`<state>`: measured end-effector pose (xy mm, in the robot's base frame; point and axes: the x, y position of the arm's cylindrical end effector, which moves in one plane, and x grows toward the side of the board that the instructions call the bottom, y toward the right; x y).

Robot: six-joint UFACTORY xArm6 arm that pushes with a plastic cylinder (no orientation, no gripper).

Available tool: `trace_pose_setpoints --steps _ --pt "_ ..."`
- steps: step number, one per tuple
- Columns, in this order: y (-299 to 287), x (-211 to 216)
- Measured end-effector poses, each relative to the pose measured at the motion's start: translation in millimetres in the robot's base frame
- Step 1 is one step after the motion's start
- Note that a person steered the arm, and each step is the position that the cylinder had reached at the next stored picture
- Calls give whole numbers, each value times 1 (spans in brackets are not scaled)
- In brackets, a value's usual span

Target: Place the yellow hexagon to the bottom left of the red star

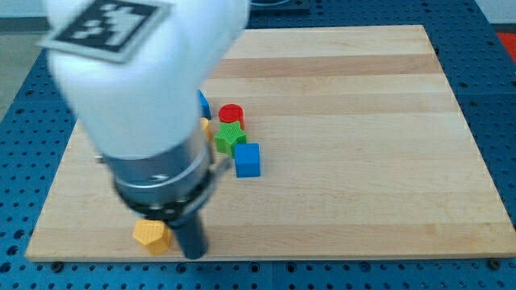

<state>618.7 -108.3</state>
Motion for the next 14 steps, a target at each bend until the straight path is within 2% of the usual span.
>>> trace_pose_setpoints --steps 1,3,5,6,8,11,14 --pt "-55 -6" --pt "-88 0" --pt "-118 -41" --pt "-120 -45" --pt "-115 -26" --pt "-115 -70" --pt "-116 -77"
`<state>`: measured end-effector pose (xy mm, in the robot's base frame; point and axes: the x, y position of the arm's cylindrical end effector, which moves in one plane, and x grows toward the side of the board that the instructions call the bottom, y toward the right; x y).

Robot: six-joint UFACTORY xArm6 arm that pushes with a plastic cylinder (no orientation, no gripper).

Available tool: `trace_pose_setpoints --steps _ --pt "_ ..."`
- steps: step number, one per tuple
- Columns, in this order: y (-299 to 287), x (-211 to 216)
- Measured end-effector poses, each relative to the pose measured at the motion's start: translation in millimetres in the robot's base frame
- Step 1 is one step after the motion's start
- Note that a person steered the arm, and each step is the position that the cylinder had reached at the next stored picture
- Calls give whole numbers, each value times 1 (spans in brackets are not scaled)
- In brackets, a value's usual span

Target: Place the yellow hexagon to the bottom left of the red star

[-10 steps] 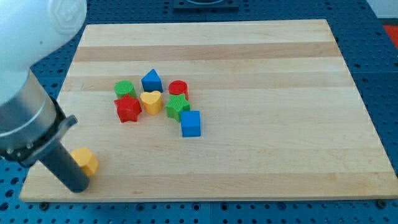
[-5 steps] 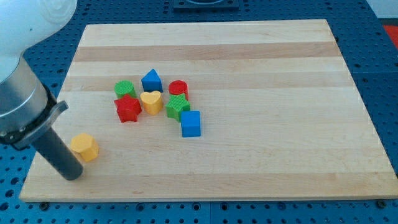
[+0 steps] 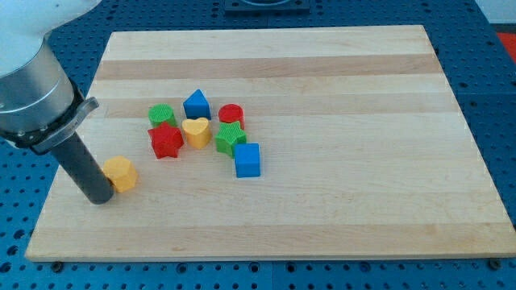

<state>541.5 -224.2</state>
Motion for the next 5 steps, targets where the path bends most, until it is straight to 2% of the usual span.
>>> trace_pose_setpoints --steps 5 --pt "0 -22"
